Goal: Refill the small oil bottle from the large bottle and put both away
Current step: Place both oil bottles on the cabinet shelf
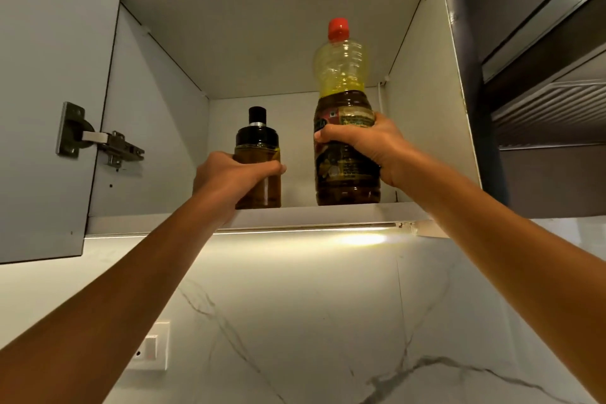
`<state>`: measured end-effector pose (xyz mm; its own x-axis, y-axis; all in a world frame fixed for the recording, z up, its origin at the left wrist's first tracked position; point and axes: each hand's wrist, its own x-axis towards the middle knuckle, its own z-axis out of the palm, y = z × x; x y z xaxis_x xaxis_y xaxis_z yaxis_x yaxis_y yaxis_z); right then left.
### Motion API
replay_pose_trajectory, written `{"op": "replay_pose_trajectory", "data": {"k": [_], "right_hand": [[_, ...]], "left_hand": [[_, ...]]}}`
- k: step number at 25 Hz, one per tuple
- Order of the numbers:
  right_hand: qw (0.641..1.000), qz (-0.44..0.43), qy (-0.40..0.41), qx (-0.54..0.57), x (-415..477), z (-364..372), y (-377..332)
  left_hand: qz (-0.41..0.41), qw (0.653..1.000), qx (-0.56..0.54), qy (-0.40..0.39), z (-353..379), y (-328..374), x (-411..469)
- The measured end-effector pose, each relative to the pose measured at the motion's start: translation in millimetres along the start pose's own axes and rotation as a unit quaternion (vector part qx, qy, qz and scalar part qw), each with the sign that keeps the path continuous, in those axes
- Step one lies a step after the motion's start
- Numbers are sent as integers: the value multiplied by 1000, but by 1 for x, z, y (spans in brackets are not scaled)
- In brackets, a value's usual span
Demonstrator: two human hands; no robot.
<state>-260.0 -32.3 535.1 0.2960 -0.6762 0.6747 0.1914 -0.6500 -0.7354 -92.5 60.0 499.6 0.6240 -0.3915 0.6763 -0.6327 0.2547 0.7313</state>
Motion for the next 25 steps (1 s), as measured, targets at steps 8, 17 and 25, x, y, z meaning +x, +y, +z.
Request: {"op": "replay_pose_trajectory", "data": {"k": [8,17,25], "right_hand": [[993,-87,-41,-73,-14,-8,7],[514,-590,-82,-617,-43,-62,18],[592,-417,-229,-651,-19,-50,9]], "left_hand": [[46,999,20,-14,-4,-5,-4],[363,858,340,126,-29,-38,-6],[406,832,363,106,-29,-44,-1]]}}
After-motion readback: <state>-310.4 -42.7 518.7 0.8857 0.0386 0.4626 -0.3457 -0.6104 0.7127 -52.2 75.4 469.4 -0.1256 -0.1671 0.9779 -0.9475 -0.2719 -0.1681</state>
